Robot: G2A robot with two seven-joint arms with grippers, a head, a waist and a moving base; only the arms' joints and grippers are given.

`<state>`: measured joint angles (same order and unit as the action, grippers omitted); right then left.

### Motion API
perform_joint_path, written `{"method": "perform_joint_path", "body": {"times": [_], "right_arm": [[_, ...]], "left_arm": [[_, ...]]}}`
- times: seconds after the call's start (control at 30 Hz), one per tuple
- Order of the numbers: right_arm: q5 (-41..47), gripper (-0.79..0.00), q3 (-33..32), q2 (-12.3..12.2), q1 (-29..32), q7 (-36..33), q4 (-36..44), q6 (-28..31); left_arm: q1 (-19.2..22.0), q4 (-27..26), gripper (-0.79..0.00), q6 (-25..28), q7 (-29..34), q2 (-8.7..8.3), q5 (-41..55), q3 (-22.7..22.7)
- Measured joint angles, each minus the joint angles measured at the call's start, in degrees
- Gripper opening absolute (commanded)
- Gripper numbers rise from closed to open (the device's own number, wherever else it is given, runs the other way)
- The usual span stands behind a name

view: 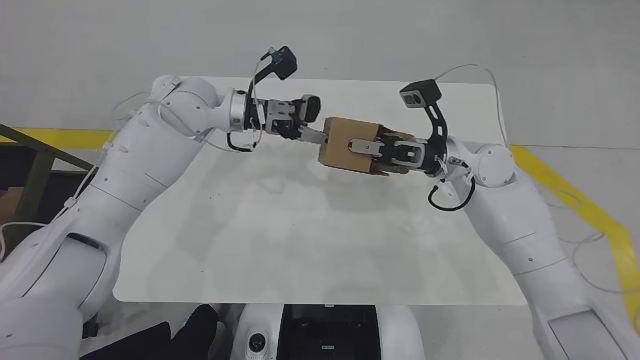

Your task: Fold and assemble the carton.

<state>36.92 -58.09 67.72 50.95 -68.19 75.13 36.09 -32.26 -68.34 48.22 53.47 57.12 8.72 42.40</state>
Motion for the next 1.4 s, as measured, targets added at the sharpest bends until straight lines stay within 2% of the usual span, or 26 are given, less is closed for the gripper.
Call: {"method": "perform_joint_path", "body": {"times": [1.4], "right_arm": [[1.2,-0.785,2.2,0.2,-1.8,-0.5,-1.6,-0.5]], "left_arm": [[-0.7,-1.6,0.000,-0.1,2.1,0.83,-1.2,1.3]]}}
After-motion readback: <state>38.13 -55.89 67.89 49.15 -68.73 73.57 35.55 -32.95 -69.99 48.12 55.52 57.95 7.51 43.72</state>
